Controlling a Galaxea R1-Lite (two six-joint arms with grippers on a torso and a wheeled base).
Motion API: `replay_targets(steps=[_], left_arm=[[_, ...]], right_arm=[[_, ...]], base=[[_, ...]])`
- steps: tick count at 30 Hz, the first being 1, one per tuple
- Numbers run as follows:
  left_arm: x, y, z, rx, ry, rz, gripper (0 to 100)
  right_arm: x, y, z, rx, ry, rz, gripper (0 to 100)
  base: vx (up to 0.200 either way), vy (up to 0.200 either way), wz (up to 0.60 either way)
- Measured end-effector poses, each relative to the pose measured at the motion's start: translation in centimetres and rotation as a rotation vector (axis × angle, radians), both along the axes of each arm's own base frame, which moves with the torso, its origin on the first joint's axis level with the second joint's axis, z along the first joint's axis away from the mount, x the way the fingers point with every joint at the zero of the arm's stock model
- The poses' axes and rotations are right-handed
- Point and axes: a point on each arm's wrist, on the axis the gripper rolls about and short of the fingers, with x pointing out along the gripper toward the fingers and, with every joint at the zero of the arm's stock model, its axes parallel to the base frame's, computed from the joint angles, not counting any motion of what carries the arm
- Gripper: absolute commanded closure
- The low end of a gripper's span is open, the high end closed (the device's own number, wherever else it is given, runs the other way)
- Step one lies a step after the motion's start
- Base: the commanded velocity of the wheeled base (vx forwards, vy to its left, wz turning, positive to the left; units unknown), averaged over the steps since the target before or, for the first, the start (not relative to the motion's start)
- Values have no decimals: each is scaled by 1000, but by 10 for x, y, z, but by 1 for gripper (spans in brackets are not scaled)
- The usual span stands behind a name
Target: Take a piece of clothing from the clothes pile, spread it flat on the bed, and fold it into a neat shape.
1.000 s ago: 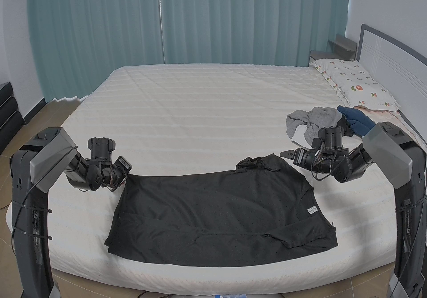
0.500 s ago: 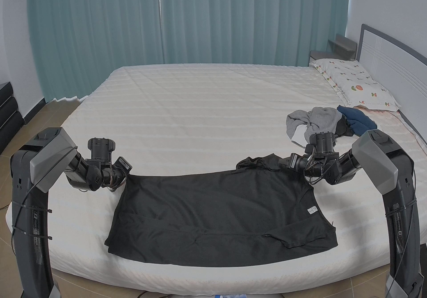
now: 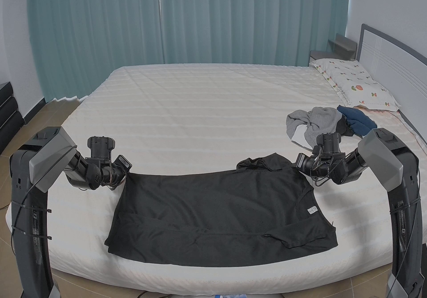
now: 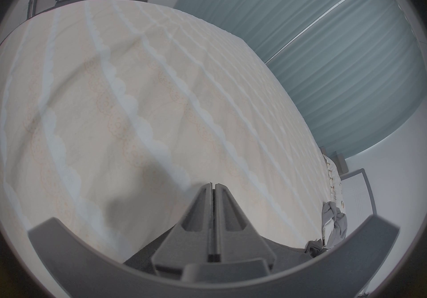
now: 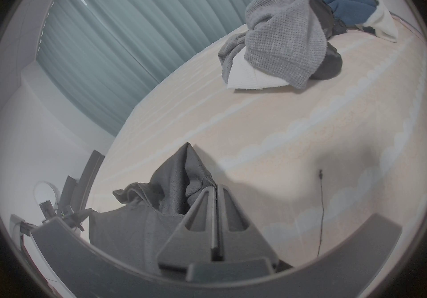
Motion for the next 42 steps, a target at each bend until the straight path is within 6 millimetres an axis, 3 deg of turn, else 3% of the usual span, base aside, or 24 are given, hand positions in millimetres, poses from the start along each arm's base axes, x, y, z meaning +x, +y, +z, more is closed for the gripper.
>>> replay_targets(steps=[16, 42], left_arm=[[-3, 6, 21, -3, -39, 18, 100], [-20, 7, 37, -1, -35, -7, 100]], right_arm=[[-20, -11, 31, 95, -107, -60, 100], [-61, -17, 42, 123, -66, -44, 100]], base=[[0, 0, 0], [0, 0, 0]])
